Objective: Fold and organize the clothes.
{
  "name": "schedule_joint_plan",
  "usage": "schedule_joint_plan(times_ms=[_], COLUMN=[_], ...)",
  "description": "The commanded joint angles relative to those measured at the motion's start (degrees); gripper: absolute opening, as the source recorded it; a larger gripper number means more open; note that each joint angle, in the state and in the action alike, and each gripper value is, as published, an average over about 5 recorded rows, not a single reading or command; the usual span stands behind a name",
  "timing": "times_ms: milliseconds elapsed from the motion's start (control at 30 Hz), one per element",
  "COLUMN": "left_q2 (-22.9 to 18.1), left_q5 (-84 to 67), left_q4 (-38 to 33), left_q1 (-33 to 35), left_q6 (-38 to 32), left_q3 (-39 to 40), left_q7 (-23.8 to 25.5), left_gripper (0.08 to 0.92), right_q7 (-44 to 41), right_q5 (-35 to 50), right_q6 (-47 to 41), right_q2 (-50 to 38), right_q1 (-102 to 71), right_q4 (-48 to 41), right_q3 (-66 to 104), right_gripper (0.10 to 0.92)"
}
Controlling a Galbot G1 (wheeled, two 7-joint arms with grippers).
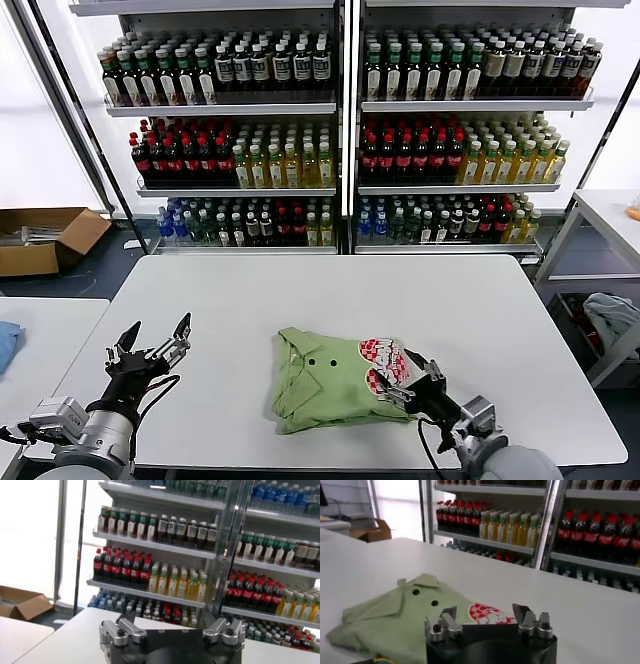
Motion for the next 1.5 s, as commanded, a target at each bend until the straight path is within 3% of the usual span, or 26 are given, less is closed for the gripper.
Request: schedule_joint_plan(times_ms=[33,233,600,1100,1500], left_q2=[-0.6,-0.8,-0.3,-0.8,-1.6], left_q5=[-0.8,-1.6,-1.3,2.9,4.4], left_q4=[-0.6,-0.7,0.2,2.4,2.7], left_q1=[0.8,1.1,0.0,1.1,2.2], left_q6=[0.1,0.3,-0.2,-2.2,-4.0], left_q3=[0.0,-0.3,-0.8,-2.0,-3.3], left_q7=[0.1,0.2,1.3,10.4,15.2], left_gripper=[0.823,0.823,0.823,0.823,0.823], right_q7=[0.7,0.7,2.6,-4.5,-6.2], right_q5=[0.2,-1.9,1.6,2.0,1.4], right_q6=[-5.3,-10.3,1.4,7.5,7.5], right_q2=[8.7,7.5,3.4,10.7,12.8], right_q1=[10.5,8.8,2.3,-12.0,-14.1], right_q4=[-13.3,-11.4,8.3,5.3,4.7], right_q3=[-11.9,-11.6,4.2,27.1,30.2], right_gripper=[0.776,0.822,0.823,0.823,0.823])
